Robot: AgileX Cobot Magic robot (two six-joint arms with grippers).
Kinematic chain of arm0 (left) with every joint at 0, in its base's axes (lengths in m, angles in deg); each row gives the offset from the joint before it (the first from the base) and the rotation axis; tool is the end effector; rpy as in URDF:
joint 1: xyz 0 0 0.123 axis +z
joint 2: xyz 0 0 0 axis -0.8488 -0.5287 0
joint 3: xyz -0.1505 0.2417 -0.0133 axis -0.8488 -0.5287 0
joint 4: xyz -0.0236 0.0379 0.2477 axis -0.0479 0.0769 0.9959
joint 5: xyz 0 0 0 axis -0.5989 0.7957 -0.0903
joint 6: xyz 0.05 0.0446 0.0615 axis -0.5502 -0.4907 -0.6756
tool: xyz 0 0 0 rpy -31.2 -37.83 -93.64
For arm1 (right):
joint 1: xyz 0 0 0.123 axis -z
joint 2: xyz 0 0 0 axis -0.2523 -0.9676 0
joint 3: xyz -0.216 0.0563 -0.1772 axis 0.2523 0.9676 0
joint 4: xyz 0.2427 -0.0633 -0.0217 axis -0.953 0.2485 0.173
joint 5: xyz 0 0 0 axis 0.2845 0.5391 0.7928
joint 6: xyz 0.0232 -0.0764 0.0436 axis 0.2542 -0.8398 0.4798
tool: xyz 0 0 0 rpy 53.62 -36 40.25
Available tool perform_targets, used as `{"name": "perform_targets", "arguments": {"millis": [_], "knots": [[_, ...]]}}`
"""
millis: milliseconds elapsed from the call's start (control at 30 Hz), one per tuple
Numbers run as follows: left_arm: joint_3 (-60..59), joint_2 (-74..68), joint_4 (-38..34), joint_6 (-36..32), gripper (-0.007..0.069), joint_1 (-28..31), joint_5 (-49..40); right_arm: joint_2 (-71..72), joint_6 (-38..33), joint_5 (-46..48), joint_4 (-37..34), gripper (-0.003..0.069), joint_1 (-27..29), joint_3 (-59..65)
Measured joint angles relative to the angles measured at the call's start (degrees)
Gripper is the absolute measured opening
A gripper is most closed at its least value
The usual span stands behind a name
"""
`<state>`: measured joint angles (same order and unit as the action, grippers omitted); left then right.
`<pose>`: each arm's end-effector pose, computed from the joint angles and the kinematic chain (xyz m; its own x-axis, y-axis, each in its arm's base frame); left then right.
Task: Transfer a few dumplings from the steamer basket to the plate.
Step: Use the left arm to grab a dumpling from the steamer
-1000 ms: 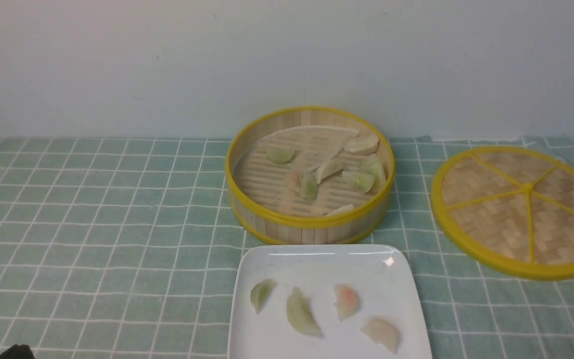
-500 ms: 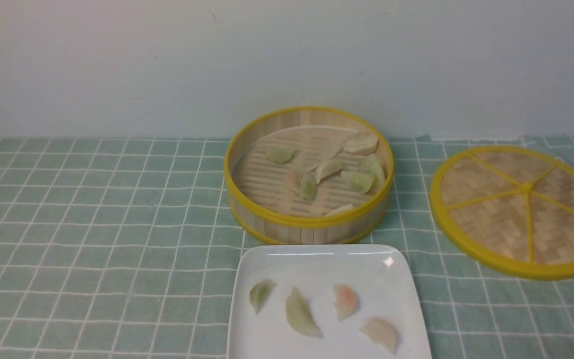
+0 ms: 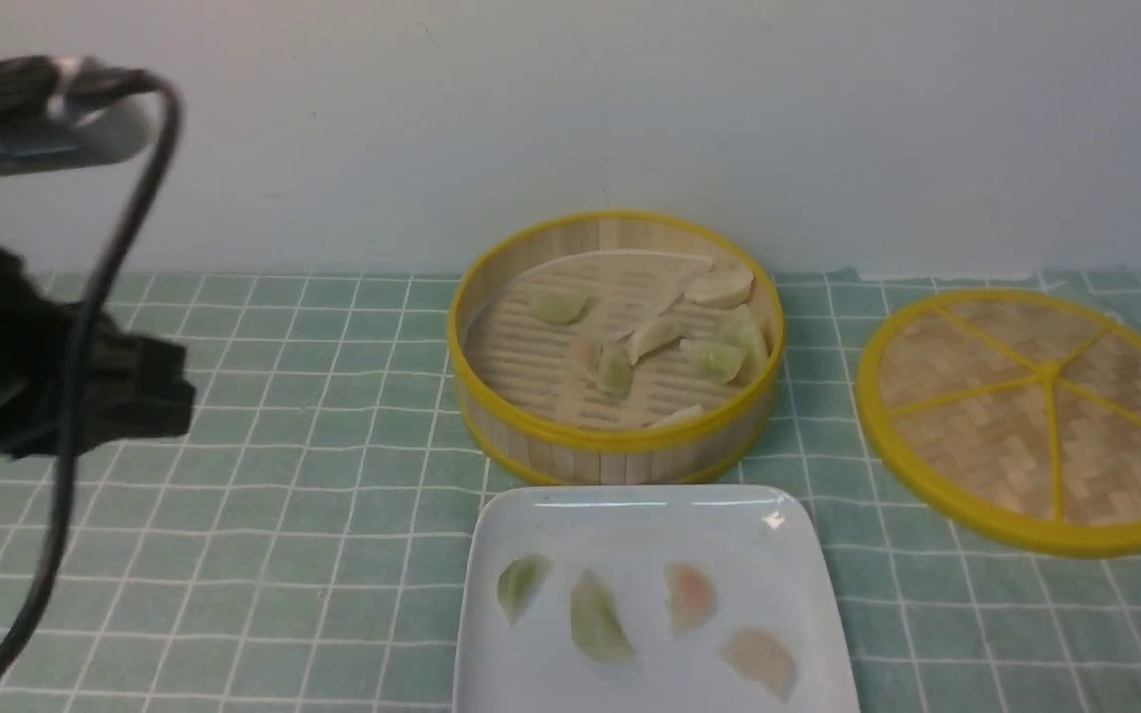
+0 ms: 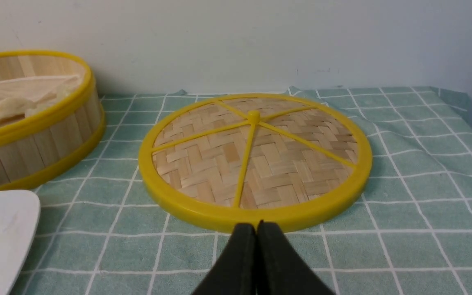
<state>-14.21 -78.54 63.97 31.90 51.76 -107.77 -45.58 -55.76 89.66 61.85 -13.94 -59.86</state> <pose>0.2227 -0.0533 0.3598 -0.8395 0.0643 -0.5395 0.2499 0.9274 -0.2784 0.0525 -0.0054 0.1730 -0.2829 0.0726 -0.9564 0.0813 0.9954 0.0515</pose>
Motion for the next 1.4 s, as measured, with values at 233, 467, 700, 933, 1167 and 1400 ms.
{"name": "perform_targets", "arguments": {"millis": [233, 467, 700, 933, 1167, 1400], "knots": [[11.73, -17.27, 4.67, 0.08, -0.0006, -8.74, 0.14, 0.0, 0.0, 0.0, 0.0, -0.0014, 0.0, 0.0], [24.92, -34.45, 7.09, 1.44, -0.0006, -16.56, 1.82, 0.0, 0.0, 0.0, 0.0, -0.0014, 0.0, 0.0], [39.75, -49.74, 7.41, -1.32, -0.0002, -17.26, 3.87, 0.0, 0.0, 0.0, 0.0, -0.0014, 0.0, 0.0], [54.77, -64.58, 10.21, -2.0, 0.0183, -17.26, 4.21, 0.0, 0.0, 0.0, 0.0, -0.0014, 0.0, 0.0], [58.73, -70.82, 12.16, 0.01, 0.0411, -17.26, 6.82, 0.0, 0.0, 0.0, 0.0, -0.0014, 0.0, 0.0], [59.03, -72.37, 12.62, 1.5, 0.0358, -17.33, 7.25, 0.0, 0.0, 0.0, 0.0, -0.0014, 0.0, 0.0]]}}
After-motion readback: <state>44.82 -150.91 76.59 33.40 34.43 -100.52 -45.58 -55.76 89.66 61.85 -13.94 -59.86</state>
